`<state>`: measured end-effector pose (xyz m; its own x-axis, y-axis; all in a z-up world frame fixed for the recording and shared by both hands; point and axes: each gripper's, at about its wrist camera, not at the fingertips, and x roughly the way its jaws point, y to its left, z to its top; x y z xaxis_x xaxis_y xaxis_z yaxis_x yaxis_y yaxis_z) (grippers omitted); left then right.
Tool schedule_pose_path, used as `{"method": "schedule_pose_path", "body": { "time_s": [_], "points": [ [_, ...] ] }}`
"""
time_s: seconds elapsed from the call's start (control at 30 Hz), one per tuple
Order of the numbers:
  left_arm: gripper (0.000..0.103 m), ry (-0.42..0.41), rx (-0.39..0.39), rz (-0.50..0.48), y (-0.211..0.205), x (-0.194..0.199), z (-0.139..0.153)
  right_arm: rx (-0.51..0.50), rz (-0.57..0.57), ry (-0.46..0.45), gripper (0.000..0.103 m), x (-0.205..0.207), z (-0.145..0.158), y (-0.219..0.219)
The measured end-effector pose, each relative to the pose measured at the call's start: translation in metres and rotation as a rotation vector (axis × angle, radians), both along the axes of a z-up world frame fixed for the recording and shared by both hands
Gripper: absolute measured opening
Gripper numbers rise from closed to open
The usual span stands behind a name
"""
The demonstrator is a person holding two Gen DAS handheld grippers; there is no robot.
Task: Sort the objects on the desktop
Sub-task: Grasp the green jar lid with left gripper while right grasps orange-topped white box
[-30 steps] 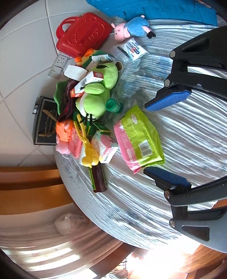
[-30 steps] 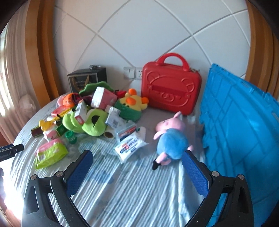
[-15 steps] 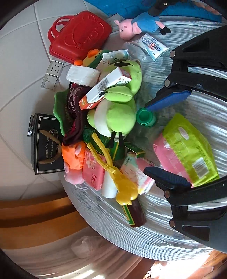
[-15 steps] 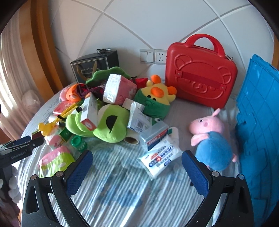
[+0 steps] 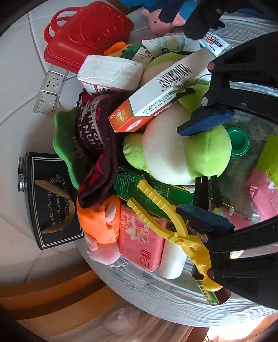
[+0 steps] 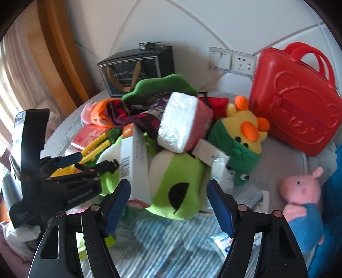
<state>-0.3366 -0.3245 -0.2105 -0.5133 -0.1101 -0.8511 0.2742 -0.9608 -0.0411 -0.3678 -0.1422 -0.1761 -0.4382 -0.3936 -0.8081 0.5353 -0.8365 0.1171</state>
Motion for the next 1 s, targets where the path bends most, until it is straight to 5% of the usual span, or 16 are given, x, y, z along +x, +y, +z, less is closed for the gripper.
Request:
{"method": "schedule_pose_path", "body": {
  "time_s": [0.23,0.5,0.57,0.73,1.0],
  "points": [
    [0.066,-0.002,0.019,-0.009,-0.017,0.066,0.005,0.026,0.069,-0.019,0.074,-0.002,-0.015,-0.040],
    [0.066,-0.254,0.039,-0.077,-0.016,0.152,-0.062,0.103,0.068,-0.037,0.043,0.001,-0.049,-0.041],
    [0.067,-0.253,0.011,-0.080,-0.013,0.158,-0.069,0.072,0.054,-0.035,0.031,0.005,-0.044,-0.032],
    [0.068,-0.214,0.031,-0.059,-0.021,0.147,-0.065,0.038,0.008,-0.062,0.029,0.035,-0.036,0.004],
    [0.068,-0.214,-0.001,-0.206,-0.016,0.119,-0.063,0.111,-0.171,-0.221,0.024,0.092,-0.089,0.085]
  ]
}}
